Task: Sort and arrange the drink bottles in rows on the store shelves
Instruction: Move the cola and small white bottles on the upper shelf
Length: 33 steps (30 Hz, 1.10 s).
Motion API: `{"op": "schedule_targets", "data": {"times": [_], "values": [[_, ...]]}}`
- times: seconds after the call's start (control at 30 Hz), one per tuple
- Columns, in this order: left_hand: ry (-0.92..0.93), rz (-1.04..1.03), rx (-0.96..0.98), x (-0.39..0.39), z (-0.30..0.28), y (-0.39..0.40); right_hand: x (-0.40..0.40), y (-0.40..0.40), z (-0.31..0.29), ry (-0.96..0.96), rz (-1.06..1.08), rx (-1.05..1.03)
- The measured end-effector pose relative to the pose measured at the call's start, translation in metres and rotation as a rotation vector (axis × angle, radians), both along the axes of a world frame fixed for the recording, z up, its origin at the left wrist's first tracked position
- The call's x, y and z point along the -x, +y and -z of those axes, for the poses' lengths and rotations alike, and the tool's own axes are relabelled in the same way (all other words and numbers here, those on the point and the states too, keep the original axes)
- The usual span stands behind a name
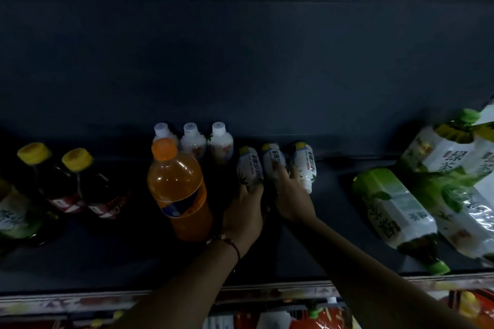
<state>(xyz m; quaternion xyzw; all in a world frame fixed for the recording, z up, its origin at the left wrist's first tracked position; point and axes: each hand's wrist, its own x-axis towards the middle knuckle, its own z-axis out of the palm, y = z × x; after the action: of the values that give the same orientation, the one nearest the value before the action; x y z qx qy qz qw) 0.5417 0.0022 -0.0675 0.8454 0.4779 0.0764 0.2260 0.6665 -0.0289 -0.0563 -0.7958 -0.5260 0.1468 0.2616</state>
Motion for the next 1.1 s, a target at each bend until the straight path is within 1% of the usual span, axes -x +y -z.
{"op": "schedule_targets", "data": {"times": [0.07, 0.2, 0.3, 0.43, 0.53, 0.57, 0.67, 0.73, 0.77, 0.87, 0.93, 1.0, 1.07, 1.1], "values": [[-0.075, 0.013, 0.012, 0.004, 0.001, -0.003, 0.000, -0.001, -0.002, -0.038, -0.010, -0.007], [-0.160, 0.055, -0.077, 0.026, -0.015, -0.024, -0.008, -0.023, -0.018, -0.006, -0.035, -0.018], [-0.239, 0.080, -0.134, 0.040, -0.037, -0.044, -0.014, -0.054, -0.037, -0.018, -0.074, 0.021], [-0.275, 0.079, -0.052, 0.060, -0.051, -0.067, -0.017, -0.091, -0.066, -0.031, -0.143, 0.093], [-0.324, 0.040, -0.035, 0.067, -0.053, -0.069, -0.014, -0.094, -0.087, -0.051, -0.208, 0.132], [-0.318, 0.040, -0.064, 0.067, -0.054, -0.067, -0.014, -0.090, -0.092, -0.046, -0.216, 0.122], [-0.239, 0.087, -0.317, 0.067, -0.049, -0.057, -0.011, -0.071, -0.101, -0.073, -0.221, 0.076], [-0.237, 0.079, -0.365, 0.066, -0.045, -0.054, -0.008, -0.058, -0.101, -0.091, -0.264, 0.051], [-0.269, 0.073, -0.337, 0.067, -0.041, -0.053, -0.006, -0.054, -0.098, -0.065, -0.288, 0.040], [-0.404, -0.012, -0.175, 0.070, -0.032, -0.052, -0.003, -0.052, -0.084, 0.021, -0.346, 0.015], [-0.461, -0.049, -0.170, 0.071, -0.029, -0.052, -0.005, -0.059, -0.076, 0.062, -0.354, -0.012], [-0.503, -0.053, -0.139, 0.067, -0.028, -0.051, -0.009, -0.068, -0.068, 0.104, -0.317, -0.040], [-0.509, -0.053, -0.118, 0.062, -0.028, -0.050, -0.011, -0.076, -0.058, 0.113, -0.288, -0.058], [-0.502, -0.052, -0.138, 0.060, -0.028, -0.049, -0.011, -0.080, -0.052, 0.108, -0.290, -0.058]]}}
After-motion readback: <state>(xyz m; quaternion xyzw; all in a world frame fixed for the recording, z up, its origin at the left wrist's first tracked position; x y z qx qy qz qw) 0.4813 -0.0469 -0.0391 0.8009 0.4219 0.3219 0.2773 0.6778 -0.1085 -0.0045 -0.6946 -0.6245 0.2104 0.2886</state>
